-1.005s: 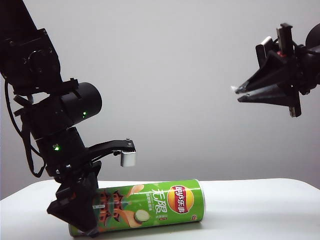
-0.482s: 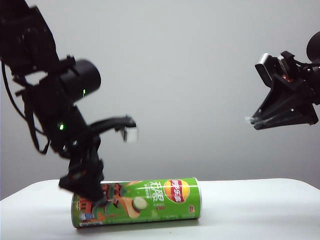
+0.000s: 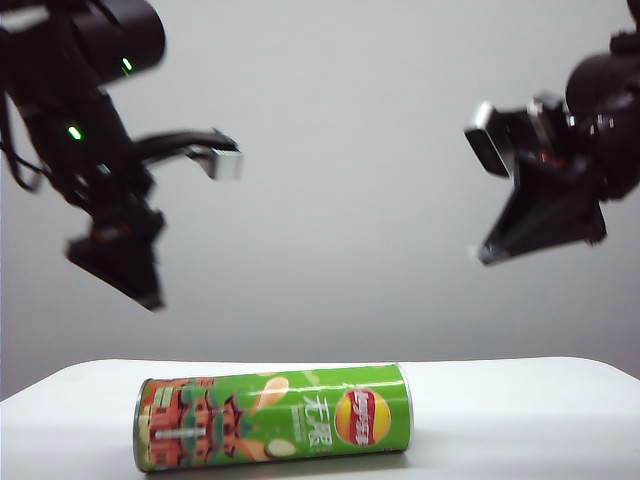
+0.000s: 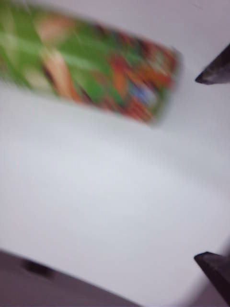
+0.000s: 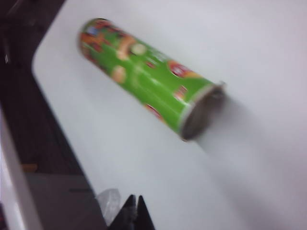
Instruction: Pick up the green tub of chips from the desk, push the transparent container that's holding the chips and has slipped out back in, and finally put the chips back on the desk.
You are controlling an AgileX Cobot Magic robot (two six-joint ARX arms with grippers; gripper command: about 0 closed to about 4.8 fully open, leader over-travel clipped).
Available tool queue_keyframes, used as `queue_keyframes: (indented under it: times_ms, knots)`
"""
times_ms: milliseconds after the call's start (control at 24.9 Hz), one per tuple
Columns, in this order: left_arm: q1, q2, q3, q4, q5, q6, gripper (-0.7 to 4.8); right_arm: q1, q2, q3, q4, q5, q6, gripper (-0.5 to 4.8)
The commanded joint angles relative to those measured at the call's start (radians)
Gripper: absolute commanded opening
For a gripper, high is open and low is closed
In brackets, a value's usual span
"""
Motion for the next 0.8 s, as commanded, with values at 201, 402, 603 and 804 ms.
queue_keyframes:
  times_ms: [201,402,603,804]
  knots:
    - [0.006,-0.222,0.000,-0.164,-0.236,-0.143,4.10,-0.008,-0.214,0.003,-0.013,-0.017,0.049,-0.09]
    - [0.129,-0.434,-0.026,-0.162,-0.013,-0.293,0.47,-0.107,-0.426,-0.011,0.060,-0.009,0.153,-0.09]
    - [0.350,-0.646,-0.182,0.029,0.233,-0.356,0.47,-0.177,-0.642,-0.147,0.263,0.075,0.289,-0.09]
    - [0.420,-0.789,-0.286,0.130,0.177,-0.541,0.17,-0.179,-0.823,-0.329,0.423,0.236,0.363,-0.09]
